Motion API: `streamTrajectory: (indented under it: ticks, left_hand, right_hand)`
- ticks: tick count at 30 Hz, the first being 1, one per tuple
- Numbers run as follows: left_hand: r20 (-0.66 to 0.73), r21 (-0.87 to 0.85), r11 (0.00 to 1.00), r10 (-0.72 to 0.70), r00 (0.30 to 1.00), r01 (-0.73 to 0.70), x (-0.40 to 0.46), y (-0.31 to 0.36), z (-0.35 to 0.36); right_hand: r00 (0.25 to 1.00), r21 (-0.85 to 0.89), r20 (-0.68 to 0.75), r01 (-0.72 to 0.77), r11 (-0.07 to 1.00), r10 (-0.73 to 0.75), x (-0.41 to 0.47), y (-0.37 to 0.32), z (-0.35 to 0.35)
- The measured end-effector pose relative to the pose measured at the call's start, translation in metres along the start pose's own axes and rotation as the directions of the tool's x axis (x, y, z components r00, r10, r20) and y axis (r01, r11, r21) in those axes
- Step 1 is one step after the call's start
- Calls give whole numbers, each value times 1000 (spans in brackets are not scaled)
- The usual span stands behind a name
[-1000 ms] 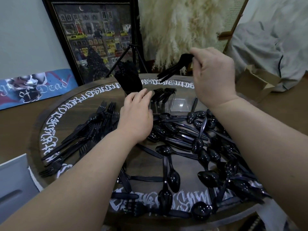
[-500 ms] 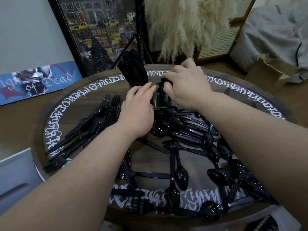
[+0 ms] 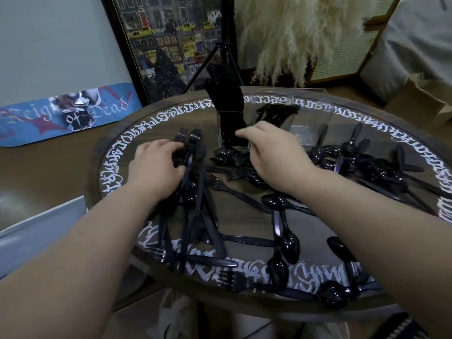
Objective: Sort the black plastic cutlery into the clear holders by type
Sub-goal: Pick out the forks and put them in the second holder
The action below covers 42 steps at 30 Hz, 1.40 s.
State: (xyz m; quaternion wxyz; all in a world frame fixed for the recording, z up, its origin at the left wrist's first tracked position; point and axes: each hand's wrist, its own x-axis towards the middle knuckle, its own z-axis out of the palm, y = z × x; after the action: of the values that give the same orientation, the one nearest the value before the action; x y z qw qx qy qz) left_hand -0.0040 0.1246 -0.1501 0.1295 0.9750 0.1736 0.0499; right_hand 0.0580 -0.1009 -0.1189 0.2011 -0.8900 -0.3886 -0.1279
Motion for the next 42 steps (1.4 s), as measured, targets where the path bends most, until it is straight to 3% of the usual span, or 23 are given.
streamTrajectory:
  ticks: [4, 14, 20, 28, 35, 40, 42]
  left_hand:
    - [104, 20, 991, -136, 985, 135, -14, -30, -6]
    - [72, -262, 962, -63, 995, 80, -22, -29, -8]
    - [22, -426, 905, -7, 1000, 16, -25, -15, -20]
    - [65, -595, 803, 75, 995, -22, -34, 15, -28]
    - [169, -637, 770, 76, 983, 50, -53, 17, -41]
    - [270, -612, 789, 155, 950, 45, -77, 23, -51]
    - [300, -608, 794, 196, 934, 29, -80, 27, -49]
  right_hand:
    - [976, -87, 199, -71, 994, 87, 8, -12, 23]
    - [961, -63, 245, -115, 991, 127, 22, -44, 48]
    - [965, -27, 186, -186, 982, 187, 15, -42, 34]
    - [940, 32, 133, -320, 947, 313, -13, -34, -5]
    - [912, 137, 110, -409, 902, 396, -32, -29, -23]
    - [862, 326, 57, -493, 807, 503, -42, -28, -21]
    - [881, 241, -32, -451, 859, 472, -46, -28, -22]
